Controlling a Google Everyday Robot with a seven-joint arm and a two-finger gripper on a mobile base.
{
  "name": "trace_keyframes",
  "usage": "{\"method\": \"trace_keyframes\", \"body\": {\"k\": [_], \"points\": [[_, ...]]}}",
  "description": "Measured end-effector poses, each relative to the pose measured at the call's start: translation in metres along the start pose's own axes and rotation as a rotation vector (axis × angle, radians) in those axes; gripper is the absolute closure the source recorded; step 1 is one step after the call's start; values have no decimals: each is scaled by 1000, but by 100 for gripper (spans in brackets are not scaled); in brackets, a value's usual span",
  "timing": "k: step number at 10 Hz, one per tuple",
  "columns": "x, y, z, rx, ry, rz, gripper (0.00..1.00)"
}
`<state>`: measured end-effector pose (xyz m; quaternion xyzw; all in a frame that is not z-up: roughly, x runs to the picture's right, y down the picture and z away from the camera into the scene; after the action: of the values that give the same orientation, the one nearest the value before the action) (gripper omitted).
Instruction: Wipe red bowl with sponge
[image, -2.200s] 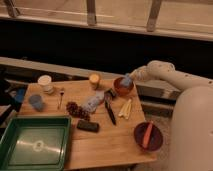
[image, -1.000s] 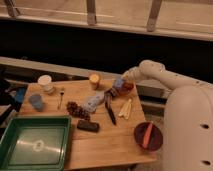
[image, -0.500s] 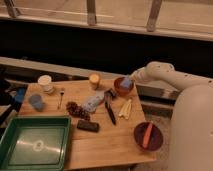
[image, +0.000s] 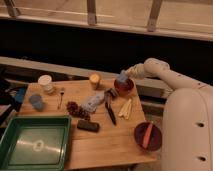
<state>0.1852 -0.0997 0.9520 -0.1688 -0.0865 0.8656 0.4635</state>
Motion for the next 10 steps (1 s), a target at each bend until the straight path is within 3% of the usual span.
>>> {"method": "trace_keyframes", "body": {"k": [3, 6, 8, 10], "points": [[29, 5, -6, 6, 46, -3, 82], [63, -2, -41, 51, 100, -12, 82], [63, -18, -60, 87, 103, -1, 82], [49, -16, -54, 90, 102, -1, 82]]}}
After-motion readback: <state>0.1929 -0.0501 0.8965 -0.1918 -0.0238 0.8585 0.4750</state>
